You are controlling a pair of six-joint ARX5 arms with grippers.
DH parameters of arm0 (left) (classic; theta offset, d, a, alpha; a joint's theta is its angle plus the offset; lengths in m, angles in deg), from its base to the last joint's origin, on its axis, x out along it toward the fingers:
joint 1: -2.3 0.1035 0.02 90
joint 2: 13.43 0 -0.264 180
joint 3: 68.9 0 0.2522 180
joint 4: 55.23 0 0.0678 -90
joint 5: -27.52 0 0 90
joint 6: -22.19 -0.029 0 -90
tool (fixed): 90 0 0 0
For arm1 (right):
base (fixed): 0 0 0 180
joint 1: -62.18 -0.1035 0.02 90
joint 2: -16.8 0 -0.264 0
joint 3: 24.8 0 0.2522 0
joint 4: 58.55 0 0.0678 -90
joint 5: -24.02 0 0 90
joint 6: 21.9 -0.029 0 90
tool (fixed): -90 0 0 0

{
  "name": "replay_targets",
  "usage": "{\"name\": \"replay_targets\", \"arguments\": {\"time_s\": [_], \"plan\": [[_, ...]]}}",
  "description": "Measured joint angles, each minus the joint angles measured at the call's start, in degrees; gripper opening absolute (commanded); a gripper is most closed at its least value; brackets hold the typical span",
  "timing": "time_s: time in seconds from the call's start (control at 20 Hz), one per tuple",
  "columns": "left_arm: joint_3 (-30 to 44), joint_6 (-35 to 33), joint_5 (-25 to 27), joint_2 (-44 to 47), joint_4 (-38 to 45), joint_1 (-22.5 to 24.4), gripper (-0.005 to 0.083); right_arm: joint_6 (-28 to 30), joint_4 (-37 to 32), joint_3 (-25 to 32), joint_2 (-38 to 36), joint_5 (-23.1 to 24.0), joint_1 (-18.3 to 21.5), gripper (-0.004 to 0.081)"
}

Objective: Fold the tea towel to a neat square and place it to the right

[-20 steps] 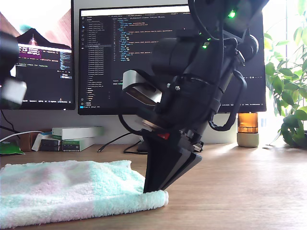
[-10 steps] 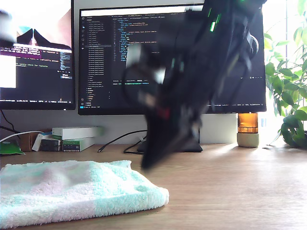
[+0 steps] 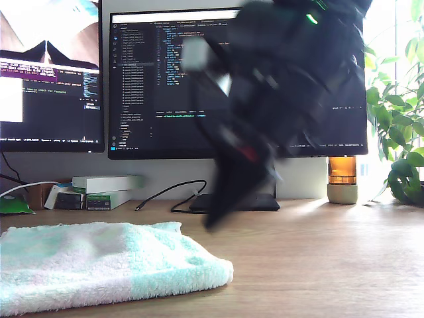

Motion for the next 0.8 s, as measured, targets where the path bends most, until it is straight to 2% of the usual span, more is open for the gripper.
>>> {"name": "replay_targets", "arguments": {"time_s": [0.15,0.3,0.35,0.4,0.45,0.55,0.6,0.7,0.8], "plan": [[0.61,-8.81,0.59,1.01,-6.99,0.0,-0.0021,4.83,-4.42,7.93,-6.47,1.11,-0.74,-0.0012],[0.7,-13.4,1.09,0.98,-14.29,0.0,0.0002,10.6,-8.37,8.63,-13.81,5.42,-3.48,-0.0012],[0.7,-15.34,0.94,0.98,-13.99,0.0,0.0056,13.18,-9.84,8.52,-15.04,5.51,-3.8,-0.0012],[0.76,-16.52,0.0,0.98,-13.33,0.0,0.0157,14.73,-11.17,8.44,-15.06,5.11,-4.02,-0.0002],[0.98,-17.18,-1.2,0.98,-12.52,0.0,0.0266,15.06,-12.48,8.44,-14.4,4.11,-4.07,0.0035],[2.05,-17.59,-2.64,0.96,-10.16,0.0,0.0392,18.05,-12.92,8.44,-13.16,2.12,-4.2,0.0221],[3.02,-18.12,-3.48,0.72,-8.74,0.0,0.0399,21.07,-12.87,8.44,-13.07,1.81,-4.28,0.0271],[5.01,-19.23,-4.13,-0.66,-6.73,-0.22,0.0398,27.17,-13.0,8.44,-13.07,1.33,-5.14,0.0275],[7.41,-21.29,-3.91,-2.69,-4.87,-0.7,0.0397,30.21,-13.0,8.44,-13.07,1.27,-5.57,0.0275]]}}
